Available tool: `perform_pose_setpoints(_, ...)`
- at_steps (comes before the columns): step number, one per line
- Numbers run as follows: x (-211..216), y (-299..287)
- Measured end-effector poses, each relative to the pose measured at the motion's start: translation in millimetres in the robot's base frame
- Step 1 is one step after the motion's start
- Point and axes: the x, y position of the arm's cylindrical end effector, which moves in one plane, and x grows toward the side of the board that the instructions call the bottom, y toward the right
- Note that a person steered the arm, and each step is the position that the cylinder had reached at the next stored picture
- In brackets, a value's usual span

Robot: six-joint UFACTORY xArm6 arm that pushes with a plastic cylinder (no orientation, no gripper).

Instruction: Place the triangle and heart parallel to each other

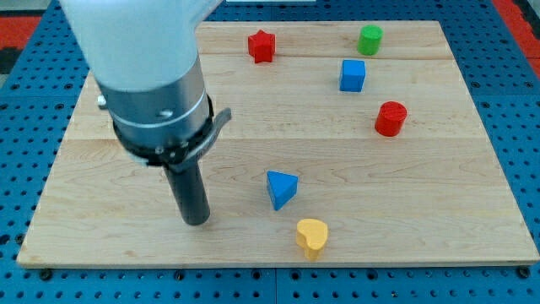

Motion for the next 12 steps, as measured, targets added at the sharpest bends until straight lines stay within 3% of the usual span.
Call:
perform_pose_setpoints(3,46,172)
perform_pose_setpoints(4,33,186)
perform_pose_setpoints(6,35,109)
perform_pose_setpoints(8,10,199)
perform_pose_setpoints(11,-19,160)
perform_pose_setpoints(12,-20,190)
